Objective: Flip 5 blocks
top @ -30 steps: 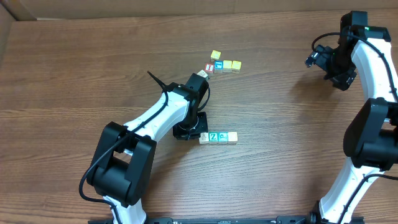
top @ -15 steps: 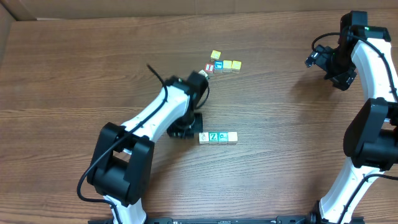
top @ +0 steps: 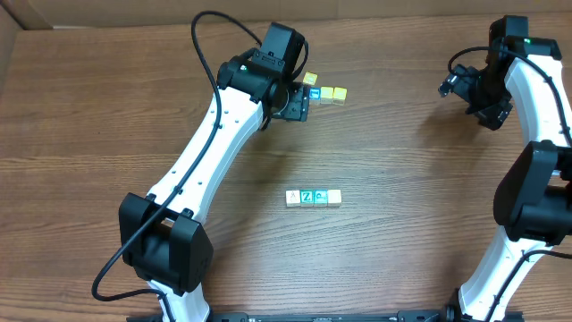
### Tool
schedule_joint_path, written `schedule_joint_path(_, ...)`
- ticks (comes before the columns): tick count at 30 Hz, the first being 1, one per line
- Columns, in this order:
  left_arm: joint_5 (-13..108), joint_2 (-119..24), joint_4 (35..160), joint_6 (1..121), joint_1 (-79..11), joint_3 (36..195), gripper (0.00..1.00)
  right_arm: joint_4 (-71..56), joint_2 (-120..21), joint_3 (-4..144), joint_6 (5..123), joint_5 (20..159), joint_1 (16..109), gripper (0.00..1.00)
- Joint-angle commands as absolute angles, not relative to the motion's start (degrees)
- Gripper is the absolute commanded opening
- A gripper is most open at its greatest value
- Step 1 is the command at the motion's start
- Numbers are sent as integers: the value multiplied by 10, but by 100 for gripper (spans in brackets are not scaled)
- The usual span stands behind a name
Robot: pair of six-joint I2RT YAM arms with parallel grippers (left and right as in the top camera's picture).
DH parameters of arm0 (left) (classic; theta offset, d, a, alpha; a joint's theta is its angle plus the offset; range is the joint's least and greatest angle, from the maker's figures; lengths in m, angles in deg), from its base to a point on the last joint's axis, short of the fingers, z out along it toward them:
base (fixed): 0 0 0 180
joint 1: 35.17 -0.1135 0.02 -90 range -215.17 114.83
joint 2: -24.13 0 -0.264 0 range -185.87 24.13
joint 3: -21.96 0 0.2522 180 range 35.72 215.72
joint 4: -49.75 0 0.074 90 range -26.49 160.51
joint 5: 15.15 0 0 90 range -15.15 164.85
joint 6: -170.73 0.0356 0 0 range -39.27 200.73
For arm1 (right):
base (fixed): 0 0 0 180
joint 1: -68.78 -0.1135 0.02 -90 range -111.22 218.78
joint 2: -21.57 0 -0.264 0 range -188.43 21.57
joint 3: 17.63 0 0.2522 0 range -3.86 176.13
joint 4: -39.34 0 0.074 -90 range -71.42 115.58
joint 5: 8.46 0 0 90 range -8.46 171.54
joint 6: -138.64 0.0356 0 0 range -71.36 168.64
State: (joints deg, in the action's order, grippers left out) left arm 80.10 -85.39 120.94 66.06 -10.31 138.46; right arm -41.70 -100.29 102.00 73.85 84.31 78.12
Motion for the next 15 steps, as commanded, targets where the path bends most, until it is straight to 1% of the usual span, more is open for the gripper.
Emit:
schedule_joint_path(1, 808, -874, 1186, 769, -106, 1394, 79, -416, -990, 1031, 735, 842, 782, 100)
schedule_joint_path(6, 790, -906, 1158, 863, -106, 1394, 72, -416, -990, 1031, 735, 842, 782, 100)
schedule_joint_path(8, 791, -922, 1149, 894, -106, 1394, 66, -416, -990, 1031, 735, 842, 782, 100)
schedule_joint_path(9, 791, -931, 1143, 910, -106, 1394, 64, -416, -990, 1031, 735, 842, 782, 100)
schedule_joint_path(11, 791, -953, 1131, 934, -106, 1394, 64, -416, -990, 1031, 735, 842, 782, 100)
schedule_joint_path(15, 791, -994, 1114, 960, -109, 1394, 67, -416, -990, 1031, 735, 842, 782, 100)
